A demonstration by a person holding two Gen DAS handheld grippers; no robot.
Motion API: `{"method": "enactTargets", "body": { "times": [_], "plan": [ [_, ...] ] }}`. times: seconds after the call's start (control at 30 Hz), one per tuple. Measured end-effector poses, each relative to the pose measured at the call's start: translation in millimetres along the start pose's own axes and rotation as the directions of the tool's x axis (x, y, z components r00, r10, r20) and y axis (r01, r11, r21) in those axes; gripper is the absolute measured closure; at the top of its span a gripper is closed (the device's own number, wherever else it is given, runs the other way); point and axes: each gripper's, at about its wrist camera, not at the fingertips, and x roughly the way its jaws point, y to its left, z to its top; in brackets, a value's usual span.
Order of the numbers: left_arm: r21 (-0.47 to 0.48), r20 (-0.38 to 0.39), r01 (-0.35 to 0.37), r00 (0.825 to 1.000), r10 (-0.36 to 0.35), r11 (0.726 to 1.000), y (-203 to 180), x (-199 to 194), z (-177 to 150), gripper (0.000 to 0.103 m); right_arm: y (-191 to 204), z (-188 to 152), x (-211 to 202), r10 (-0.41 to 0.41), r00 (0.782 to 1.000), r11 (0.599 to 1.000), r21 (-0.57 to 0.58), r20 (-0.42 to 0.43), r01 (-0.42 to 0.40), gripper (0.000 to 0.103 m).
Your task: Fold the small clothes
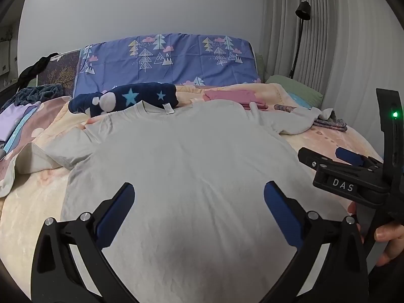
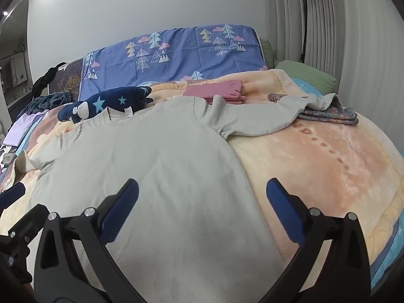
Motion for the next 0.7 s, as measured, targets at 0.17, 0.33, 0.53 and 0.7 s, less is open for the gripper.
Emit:
{"method": "enactTargets", "body": {
  "times": [0.17, 0.33, 0.53, 0.7],
  "plan": [
    [-0.016, -0.011, 0.005, 1.0, -0.005, 1.0, 1, 1, 0, 0.001, 1, 1, 1, 0.0, 1.0, 1.0, -0.004, -0.002, 0.0, 0.002],
    [-0.026, -0.032, -0.016, 0.999, 0.015, 1.0, 2, 5, -5, 0.001, 2, -1, 0, 0.002, 1.0, 1.0, -0.006, 0.007, -0.002, 0.002],
    [-0.05, -0.051, 0.005, 0.999, -0.008, 0.999, 11, 7, -6, 0.001, 5, -2, -1, -0.001, 1.0, 1.0, -0.005, 0.007, 0.001, 0.002],
    [-0.06, -0.048, -0.003, 0.999, 0.001, 0.998, 14, 9, -7, 0.001, 8, -1, -6, 0.004, 1.0, 1.0, -0.016, 0.026, -0.003, 0.002]
  ]
}}
